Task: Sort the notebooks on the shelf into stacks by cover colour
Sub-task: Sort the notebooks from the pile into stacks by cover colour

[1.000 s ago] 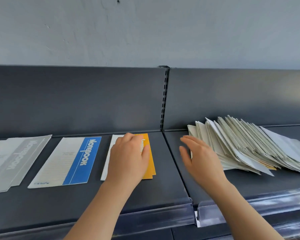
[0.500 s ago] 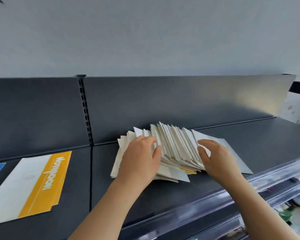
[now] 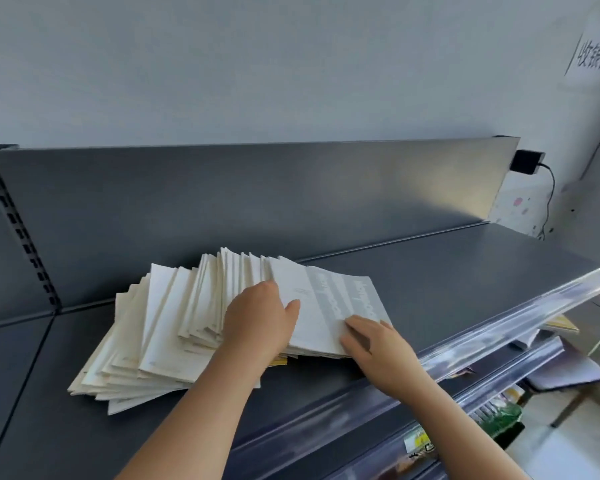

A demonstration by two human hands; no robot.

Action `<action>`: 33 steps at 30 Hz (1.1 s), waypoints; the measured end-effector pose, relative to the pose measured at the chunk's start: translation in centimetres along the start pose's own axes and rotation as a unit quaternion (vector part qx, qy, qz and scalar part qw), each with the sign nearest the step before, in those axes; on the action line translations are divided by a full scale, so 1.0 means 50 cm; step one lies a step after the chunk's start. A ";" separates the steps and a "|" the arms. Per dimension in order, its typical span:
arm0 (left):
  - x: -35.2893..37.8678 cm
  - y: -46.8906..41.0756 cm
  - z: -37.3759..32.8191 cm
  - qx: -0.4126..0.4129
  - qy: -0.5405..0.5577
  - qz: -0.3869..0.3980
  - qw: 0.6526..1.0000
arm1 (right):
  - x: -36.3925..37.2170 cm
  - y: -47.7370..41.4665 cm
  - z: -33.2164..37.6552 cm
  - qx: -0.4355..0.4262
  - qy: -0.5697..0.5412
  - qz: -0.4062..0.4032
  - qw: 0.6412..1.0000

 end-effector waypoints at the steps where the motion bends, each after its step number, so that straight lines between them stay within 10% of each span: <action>1: 0.000 -0.003 0.002 -0.011 -0.017 0.000 1.000 | 0.003 0.002 0.006 -0.011 -0.015 0.010 1.000; 33: -0.031 0.022 0.035 -0.069 0.041 -0.066 0.995 | 0.039 -0.006 0.025 -0.104 -0.032 0.028 0.994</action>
Point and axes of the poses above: each hand's wrist, its own y-axis away from the middle knuckle, its own x-axis out of the palm, z = x × y, the point moved 10 cm from there along -y, towards the middle knuckle, and after that the axes turned 8 degrees about x, right-handed, at the moved point
